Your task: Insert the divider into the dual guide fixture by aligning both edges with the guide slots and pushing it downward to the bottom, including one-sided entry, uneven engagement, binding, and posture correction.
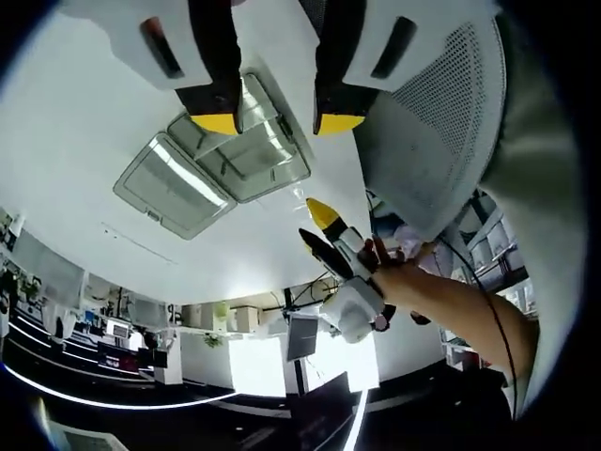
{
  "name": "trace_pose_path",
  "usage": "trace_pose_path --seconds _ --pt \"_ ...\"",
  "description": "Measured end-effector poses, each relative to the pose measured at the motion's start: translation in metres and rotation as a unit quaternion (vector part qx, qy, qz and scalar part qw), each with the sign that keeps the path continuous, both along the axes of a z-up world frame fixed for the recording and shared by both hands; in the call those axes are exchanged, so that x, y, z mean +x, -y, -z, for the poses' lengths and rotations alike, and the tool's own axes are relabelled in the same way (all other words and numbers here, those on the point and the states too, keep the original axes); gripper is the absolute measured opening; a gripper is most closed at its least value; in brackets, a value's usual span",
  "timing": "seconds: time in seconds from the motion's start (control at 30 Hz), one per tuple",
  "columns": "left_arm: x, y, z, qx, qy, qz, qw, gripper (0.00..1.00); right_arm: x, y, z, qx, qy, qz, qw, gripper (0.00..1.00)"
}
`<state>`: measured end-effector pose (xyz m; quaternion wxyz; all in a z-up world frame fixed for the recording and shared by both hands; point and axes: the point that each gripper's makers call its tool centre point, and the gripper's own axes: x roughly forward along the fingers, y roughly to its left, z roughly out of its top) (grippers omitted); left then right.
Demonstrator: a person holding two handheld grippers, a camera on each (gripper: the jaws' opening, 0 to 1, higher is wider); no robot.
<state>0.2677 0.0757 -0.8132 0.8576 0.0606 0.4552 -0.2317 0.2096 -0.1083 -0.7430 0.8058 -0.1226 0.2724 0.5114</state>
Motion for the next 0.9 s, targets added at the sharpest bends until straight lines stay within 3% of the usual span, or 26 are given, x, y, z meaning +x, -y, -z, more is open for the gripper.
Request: trace_pose_path --seconds 0.27,0.9 --pt "0.004 0.003 0.017 0.022 -0.022 -0.013 0.9994 0.46 -0.001 0.006 0.001 -0.009 0.011 -0.003 0.9999 0.26" --pt "0.003 -0.005 0.041 0.061 -0.055 -0.045 0.9956 0.42 0.001 0.010 0.003 -0.004 0.013 0.007 0.9999 0.25"
